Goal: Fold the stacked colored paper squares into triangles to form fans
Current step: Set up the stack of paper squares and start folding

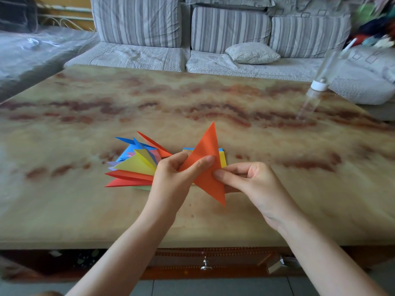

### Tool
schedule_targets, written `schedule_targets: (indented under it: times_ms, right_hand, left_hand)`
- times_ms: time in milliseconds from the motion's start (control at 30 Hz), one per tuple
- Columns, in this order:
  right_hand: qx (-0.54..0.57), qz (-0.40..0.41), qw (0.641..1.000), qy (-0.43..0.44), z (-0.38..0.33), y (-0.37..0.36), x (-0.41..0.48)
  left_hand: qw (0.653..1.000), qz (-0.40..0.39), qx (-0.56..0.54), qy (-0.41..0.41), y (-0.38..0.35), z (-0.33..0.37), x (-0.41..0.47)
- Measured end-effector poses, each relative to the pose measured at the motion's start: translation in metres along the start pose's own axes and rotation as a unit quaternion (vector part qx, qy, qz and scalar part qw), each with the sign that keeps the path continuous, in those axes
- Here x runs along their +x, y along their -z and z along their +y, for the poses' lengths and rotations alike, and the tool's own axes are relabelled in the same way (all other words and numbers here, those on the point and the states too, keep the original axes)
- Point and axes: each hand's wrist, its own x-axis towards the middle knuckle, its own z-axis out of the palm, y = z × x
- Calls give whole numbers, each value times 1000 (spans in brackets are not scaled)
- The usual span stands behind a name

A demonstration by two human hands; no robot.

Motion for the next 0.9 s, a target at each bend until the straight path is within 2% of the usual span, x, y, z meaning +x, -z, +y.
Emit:
schedule_targets:
  times_ms: [167, 400, 667, 900]
  right_hand:
    - [-14, -5, 1000, 17, 1, 2, 0]
    - [-36, -32, 999, 21, 4, 2, -1]
    - [-17, -58, 998, -24, 2, 2, 0]
    - [-20, -90, 995, -32, -2, 6, -3]
  left_hand:
    - [1000, -11, 22, -14, 3, -1, 1]
    - [995, -58, 58, 58, 8, 2, 4]
    - [999, 34, 18, 38, 6, 1, 0]
    - [996, 76, -9, 39, 7, 4, 1]
